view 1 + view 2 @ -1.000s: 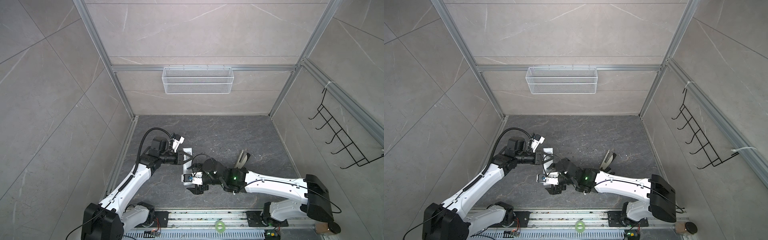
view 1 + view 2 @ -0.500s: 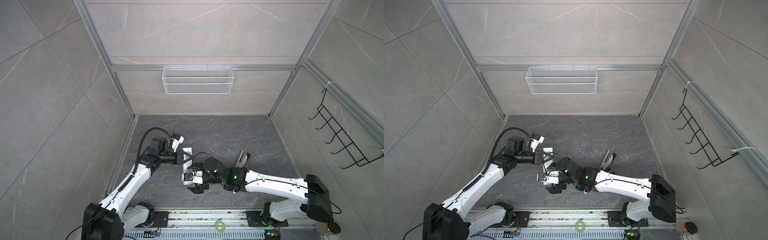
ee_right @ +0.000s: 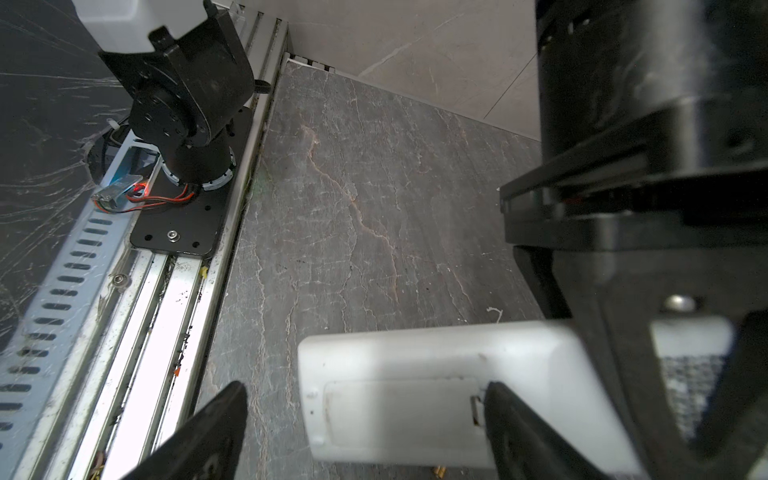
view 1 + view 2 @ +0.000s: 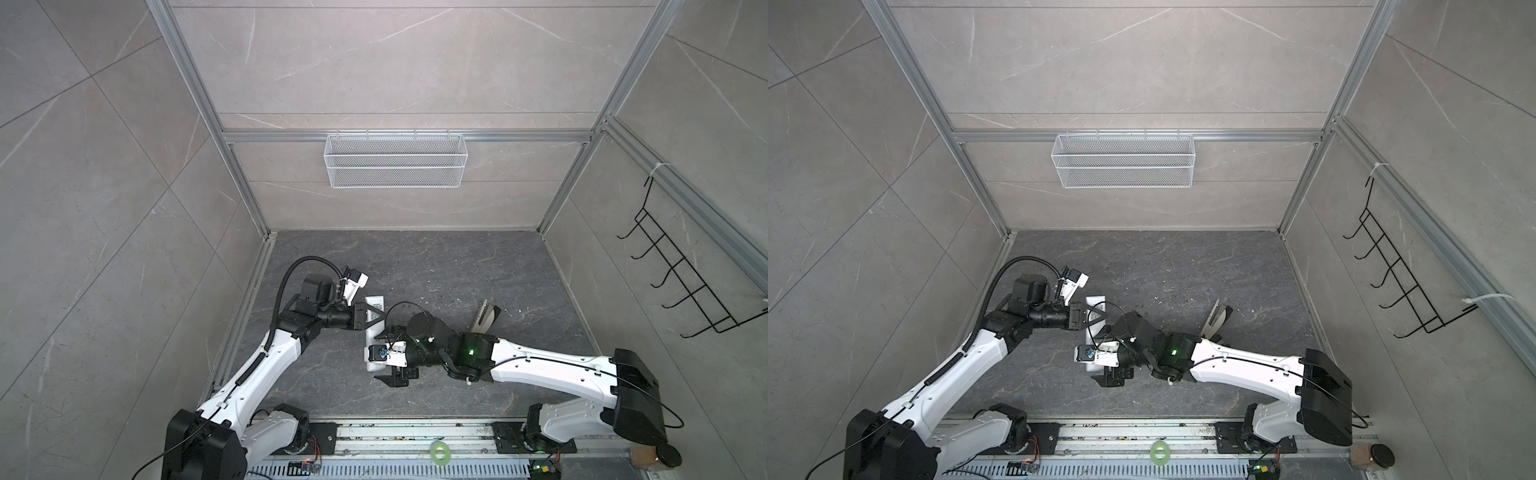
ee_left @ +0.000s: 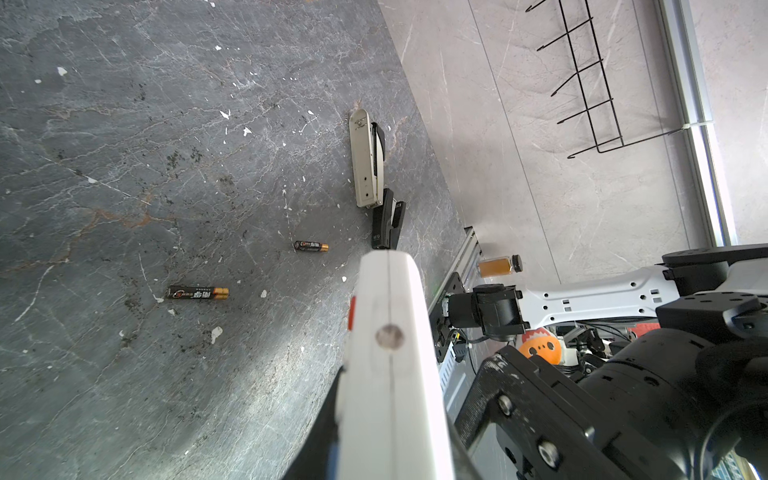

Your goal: Load the batteries into the remote control

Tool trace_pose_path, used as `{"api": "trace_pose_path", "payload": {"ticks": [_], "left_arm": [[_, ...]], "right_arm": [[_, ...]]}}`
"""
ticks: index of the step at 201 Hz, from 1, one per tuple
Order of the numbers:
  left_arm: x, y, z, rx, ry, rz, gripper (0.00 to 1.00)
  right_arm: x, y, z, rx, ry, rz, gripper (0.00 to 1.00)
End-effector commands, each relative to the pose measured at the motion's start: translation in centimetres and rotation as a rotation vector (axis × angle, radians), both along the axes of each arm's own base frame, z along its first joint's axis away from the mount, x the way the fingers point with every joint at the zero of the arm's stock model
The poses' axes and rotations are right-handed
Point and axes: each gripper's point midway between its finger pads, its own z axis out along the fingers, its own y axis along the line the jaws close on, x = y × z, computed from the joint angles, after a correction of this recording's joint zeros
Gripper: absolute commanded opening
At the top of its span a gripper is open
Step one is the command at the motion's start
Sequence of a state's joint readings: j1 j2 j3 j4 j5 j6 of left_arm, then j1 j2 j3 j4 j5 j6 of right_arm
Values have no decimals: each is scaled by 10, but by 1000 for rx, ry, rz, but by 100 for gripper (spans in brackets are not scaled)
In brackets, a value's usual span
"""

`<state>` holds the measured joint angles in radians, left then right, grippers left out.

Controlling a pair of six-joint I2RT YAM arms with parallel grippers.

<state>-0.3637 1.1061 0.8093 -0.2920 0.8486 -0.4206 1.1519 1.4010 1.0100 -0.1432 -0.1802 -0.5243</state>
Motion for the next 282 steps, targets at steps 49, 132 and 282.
{"api": "trace_pose_path", "payload": {"ticks": [49,132,282], "left_arm": [[-8,-6,39,-97,-91,-57,0],[-4,-4,34,-79,-87,-38,0],[0,-2,26,-46,-72,-18,0]], "right_arm": [[-21,-11,-27,-108,119,57,86],[-28,-13,-26,-106,143,83,75],[-33,-15,-19,-91,149,104,65]]}}
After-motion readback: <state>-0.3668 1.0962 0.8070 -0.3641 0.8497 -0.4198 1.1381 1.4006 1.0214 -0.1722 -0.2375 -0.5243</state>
